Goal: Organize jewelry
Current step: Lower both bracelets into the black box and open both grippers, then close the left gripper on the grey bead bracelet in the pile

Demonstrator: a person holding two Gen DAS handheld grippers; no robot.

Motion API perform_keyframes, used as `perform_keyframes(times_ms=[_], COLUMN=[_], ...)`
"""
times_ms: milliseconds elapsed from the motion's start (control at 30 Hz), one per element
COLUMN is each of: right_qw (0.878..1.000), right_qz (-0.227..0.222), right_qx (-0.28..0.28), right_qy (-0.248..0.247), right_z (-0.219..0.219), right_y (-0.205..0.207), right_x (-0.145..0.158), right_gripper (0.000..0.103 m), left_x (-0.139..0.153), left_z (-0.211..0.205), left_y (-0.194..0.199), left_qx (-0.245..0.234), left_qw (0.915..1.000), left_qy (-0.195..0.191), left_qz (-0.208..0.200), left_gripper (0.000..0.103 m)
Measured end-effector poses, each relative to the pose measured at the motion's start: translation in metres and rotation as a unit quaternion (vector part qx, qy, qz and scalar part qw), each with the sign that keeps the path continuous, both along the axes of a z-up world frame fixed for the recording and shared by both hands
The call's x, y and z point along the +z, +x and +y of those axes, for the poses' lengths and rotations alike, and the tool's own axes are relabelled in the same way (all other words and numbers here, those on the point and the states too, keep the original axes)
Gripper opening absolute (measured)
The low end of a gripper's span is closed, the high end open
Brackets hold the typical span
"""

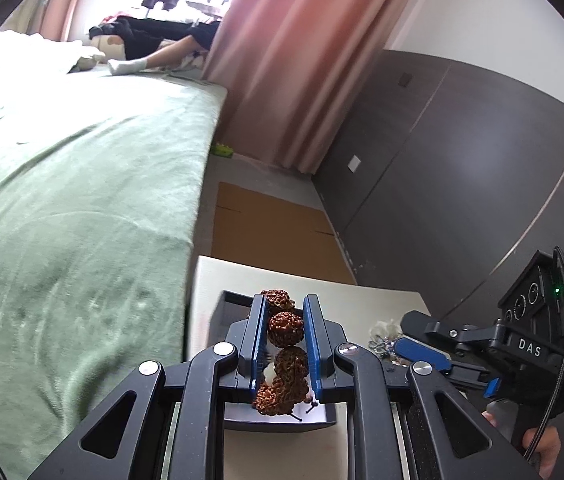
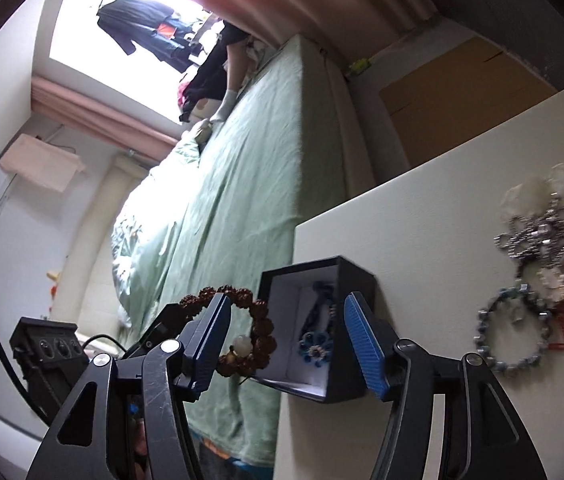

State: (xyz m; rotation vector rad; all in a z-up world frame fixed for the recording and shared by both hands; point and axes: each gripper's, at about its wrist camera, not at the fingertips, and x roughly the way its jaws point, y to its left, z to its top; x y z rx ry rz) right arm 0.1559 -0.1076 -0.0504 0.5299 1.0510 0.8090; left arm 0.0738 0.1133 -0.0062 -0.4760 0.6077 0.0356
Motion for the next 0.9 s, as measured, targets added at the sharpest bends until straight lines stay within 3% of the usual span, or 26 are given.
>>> perform_keyframes(times_ms=[167,200,233,300,333,500,700,800,900], right_qw=[1.0,0.999,0.999,0.999,0.998,0.995,0.993,0.991,0.989], right_qz=[0.004,0.003,0.002,-0.003,-0.005,-0.002,0.013,0.024,0.033], right_qx=[-0.03,-0.035,-0.04,-0.05,-0.057,-0.089,-0.104,-0.116,-0.132], right_qy=[-0.006,-0.008,-0.01,-0.013,-0.014,-0.034,-0.052,-0.056,-0.06], right_z=[-0.032,-0.039,-0.046,-0.06,-0.069,-0.1,-0.119,-0.129,-0.143], right_y=[0.005,0.007,0.008,0.009,0.01,0.014,0.023,0.028,0.031], right_x=[0.003,0.004,0.007,0.01,0.011,0.013,0.007,0.002,-0.002], right_gripper=[0.061,0.061,0.061,0.061,0.061,0.061,0.061,0.061,0.061], left_x=[-0.005,-0.007,-0.01,-0.014,-0.014,-0.017,-0.019,-0.02,-0.019], left_z=[-0.015,-0.016,-0.018,-0.018,-0.018,-0.031,-0.074,-0.091,-0.11], left_y=[0.013,0.018,0.02,0.021,0.02,0.025,0.041,0.049,0.062], left_qx=[0.001,0.009,0.015,0.026,0.034,0.02,-0.029,-0.053,-0.085], left_qw=[0.9995,0.9988,0.9979,0.9969,0.9971,0.9973,0.9937,0.9918,0.9878], left_qy=[0.019,0.029,0.035,0.04,0.038,0.04,0.081,0.084,0.095], left_qz=[0.025,0.039,0.051,0.062,0.057,0.058,0.072,0.08,0.091], left_gripper=[0.021,0.029,0.05,0.074,0.076,0.077,0.077,0.077,0.067])
